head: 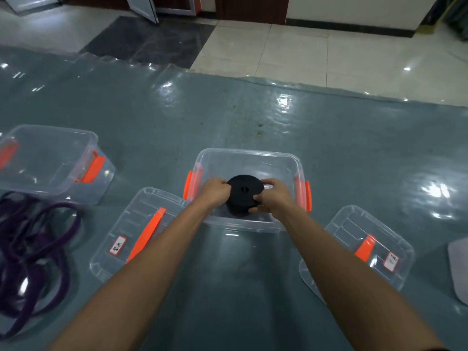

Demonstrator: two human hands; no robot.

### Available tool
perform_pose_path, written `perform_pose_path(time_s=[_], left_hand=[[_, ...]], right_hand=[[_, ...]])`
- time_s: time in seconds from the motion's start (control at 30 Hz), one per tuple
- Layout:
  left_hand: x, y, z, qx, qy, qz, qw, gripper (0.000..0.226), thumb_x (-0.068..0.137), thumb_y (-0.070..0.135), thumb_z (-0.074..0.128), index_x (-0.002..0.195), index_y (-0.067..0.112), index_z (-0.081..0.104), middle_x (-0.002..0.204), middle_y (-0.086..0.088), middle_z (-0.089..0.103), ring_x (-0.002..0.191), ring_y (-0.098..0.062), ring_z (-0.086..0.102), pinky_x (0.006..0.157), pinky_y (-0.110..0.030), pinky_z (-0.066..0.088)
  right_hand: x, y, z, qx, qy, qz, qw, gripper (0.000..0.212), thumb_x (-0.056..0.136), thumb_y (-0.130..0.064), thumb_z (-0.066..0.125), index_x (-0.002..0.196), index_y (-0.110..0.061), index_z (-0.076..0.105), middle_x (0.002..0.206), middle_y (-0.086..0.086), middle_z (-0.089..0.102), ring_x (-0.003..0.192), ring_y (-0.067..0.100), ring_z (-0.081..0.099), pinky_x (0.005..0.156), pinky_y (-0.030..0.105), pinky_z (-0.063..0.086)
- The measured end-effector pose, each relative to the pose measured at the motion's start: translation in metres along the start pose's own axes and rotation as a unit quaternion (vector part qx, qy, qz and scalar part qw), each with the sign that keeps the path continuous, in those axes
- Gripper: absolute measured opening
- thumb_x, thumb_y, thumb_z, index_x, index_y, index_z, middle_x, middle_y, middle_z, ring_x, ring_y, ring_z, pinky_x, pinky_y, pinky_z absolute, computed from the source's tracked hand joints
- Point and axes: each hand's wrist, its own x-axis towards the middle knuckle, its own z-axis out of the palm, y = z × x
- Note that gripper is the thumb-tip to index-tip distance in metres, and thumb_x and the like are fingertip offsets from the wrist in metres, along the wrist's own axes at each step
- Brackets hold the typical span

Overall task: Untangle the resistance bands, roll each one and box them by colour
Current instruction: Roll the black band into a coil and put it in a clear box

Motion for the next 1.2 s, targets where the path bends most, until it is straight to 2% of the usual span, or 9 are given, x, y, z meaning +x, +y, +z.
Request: perform_pose_path(time_s=[0.07, 0.17, 0.33, 0.5, 0.63, 0.8, 0.9, 1.03, 1.2], left_hand=[[0.006, -0.004, 0.002, 0.034, -0.016, -0.015, 0.999, 0.014, 0.091, 0.010, 0.053, 0.082, 0.005, 0.061, 0.105, -0.025, 0.068, 0.100, -0.040, 0.063, 0.055, -0.032, 0.033], [0.014, -0.005, 0.006, 0.061, -0.024, -0.021, 0.998, 0.024, 0.091, 0.008, 0.053, 0.107, -0.005, 0.064, 0.114, -0.027, 0.066, 0.104, -0.041, 0.064, 0.071, -0.038, 0.048], [0.015, -0.005, 0.011, 0.176, -0.041, 0.019, 0.983, 0.027, 0.092, 0.010, 0.050, 0.112, -0.003, 0.064, 0.124, -0.027, 0.059, 0.104, -0.041, 0.063, 0.087, -0.042, 0.054], [0.011, -0.001, 0.017, 0.275, -0.025, 0.044, 0.960, 0.030, 0.097, 0.019, 0.051, 0.118, 0.000, 0.061, 0.133, -0.024, 0.046, 0.114, -0.043, 0.055, 0.096, -0.045, 0.049], [0.009, 0.001, 0.011, 0.243, -0.006, 0.069, 0.968, 0.025, 0.096, 0.019, 0.054, 0.114, 0.003, 0.061, 0.126, -0.018, 0.051, 0.101, -0.042, 0.062, 0.089, -0.046, 0.052], [-0.008, 0.002, -0.005, 0.244, -0.039, 0.093, 0.965, 0.023, 0.097, 0.028, 0.058, 0.107, 0.009, 0.066, 0.110, -0.016, 0.068, 0.101, -0.036, 0.064, 0.080, -0.037, 0.050], [-0.037, 0.006, -0.015, 0.215, -0.013, 0.138, 0.967, 0.023, 0.096, 0.027, 0.057, 0.110, 0.013, 0.068, 0.109, -0.011, 0.071, 0.098, -0.031, 0.064, 0.078, -0.035, 0.048], [-0.093, 0.006, -0.024, 0.164, 0.058, 0.214, 0.961, 0.023, 0.096, 0.028, 0.056, 0.112, 0.019, 0.069, 0.108, -0.004, 0.071, 0.101, -0.027, 0.063, 0.085, -0.040, 0.052], [-0.161, -0.032, -0.034, 0.151, 0.090, 0.239, 0.955, 0.034, 0.097, 0.030, 0.058, 0.129, 0.021, 0.066, 0.131, -0.003, 0.066, 0.119, -0.025, 0.060, 0.100, -0.041, 0.049]], right_hand=[[0.009, -0.002, 0.007, -0.041, 0.002, 0.011, 0.999, 0.054, 0.084, 0.023, 0.057, 0.126, -0.011, 0.055, 0.128, 0.027, 0.055, 0.099, 0.054, 0.065, 0.060, 0.055, 0.061], [0.020, -0.003, 0.016, -0.117, 0.021, -0.002, 0.993, 0.056, 0.085, 0.020, 0.054, 0.130, -0.013, 0.054, 0.120, 0.020, 0.057, 0.101, 0.050, 0.065, 0.061, 0.055, 0.061], [0.026, 0.002, 0.017, -0.290, 0.054, -0.109, 0.949, 0.051, 0.083, 0.006, 0.054, 0.129, -0.015, 0.059, 0.116, 0.016, 0.064, 0.108, 0.039, 0.064, 0.085, 0.049, 0.058], [0.031, 0.006, 0.013, -0.441, 0.053, -0.123, 0.888, 0.036, 0.083, -0.002, 0.056, 0.116, -0.014, 0.066, 0.129, 0.016, 0.050, 0.125, 0.039, 0.043, 0.100, 0.046, 0.049], [0.030, 0.005, 0.007, -0.454, 0.013, -0.134, 0.881, 0.024, 0.079, -0.006, 0.061, 0.103, -0.009, 0.065, 0.103, 0.014, 0.069, 0.100, 0.034, 0.064, 0.085, 0.042, 0.057], [0.004, 0.003, -0.011, -0.441, 0.012, -0.188, 0.878, 0.056, 0.088, -0.017, 0.063, 0.143, -0.014, 0.051, 0.139, 0.011, 0.059, 0.128, 0.030, 0.054, 0.104, 0.038, 0.046], [-0.030, 0.000, -0.024, -0.419, 0.021, -0.245, 0.874, 0.052, 0.093, -0.021, 0.064, 0.144, -0.017, 0.052, 0.142, 0.008, 0.058, 0.129, 0.027, 0.055, 0.108, 0.038, 0.044], [-0.084, 0.004, -0.031, -0.407, 0.029, -0.329, 0.852, 0.041, 0.094, -0.021, 0.063, 0.135, -0.021, 0.061, 0.131, 0.004, 0.066, 0.116, 0.024, 0.063, 0.097, 0.036, 0.050], [-0.133, 0.024, -0.007, -0.416, 0.004, -0.404, 0.815, 0.035, 0.090, -0.013, 0.066, 0.124, -0.016, 0.069, 0.117, 0.005, 0.073, 0.106, 0.026, 0.066, 0.088, 0.029, 0.049]])
